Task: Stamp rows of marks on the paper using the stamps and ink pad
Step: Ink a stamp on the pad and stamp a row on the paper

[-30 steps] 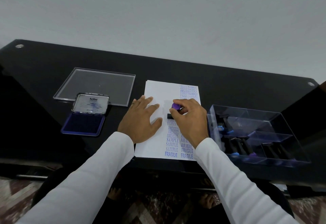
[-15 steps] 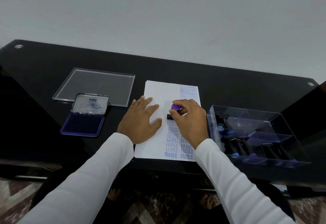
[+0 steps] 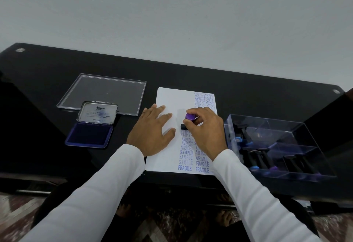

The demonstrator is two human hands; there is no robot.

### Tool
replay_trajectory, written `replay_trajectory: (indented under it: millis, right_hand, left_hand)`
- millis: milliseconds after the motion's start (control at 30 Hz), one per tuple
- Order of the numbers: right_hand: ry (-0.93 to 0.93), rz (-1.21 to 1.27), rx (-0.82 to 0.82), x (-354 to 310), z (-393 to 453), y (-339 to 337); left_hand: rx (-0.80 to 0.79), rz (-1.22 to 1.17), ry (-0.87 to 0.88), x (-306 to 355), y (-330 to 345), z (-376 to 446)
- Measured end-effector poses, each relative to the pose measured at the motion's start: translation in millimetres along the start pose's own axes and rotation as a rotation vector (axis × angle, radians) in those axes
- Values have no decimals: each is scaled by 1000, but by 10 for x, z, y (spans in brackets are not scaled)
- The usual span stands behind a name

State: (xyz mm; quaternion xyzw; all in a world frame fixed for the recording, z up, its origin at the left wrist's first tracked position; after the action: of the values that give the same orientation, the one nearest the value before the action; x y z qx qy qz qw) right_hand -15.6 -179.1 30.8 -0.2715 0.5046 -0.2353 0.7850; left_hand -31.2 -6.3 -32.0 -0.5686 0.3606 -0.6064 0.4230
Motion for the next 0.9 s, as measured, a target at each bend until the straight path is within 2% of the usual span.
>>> replay_trajectory:
  millis: [467, 900]
  right_hand:
    - [-2, -7, -59, -10, 33, -11]
    - [27, -9, -32, 17, 51, -27]
  left_hand:
    - [-6, 10, -2, -4, 4, 4]
    - [-8, 9, 3, -9, -1, 4]
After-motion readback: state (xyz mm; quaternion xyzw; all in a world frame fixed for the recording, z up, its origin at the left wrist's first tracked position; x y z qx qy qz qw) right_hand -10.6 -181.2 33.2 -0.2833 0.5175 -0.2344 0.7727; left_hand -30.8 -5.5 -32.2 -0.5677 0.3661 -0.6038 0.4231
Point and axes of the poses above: each hand's wrist, its own z-axis towards the middle knuckle, its own y-axis out of the palm, x = y × z, the point moved 8 cm from there along z, towards the middle knuckle, and after that the axes turned 5 degrees about -y, right-handed, at the moved point
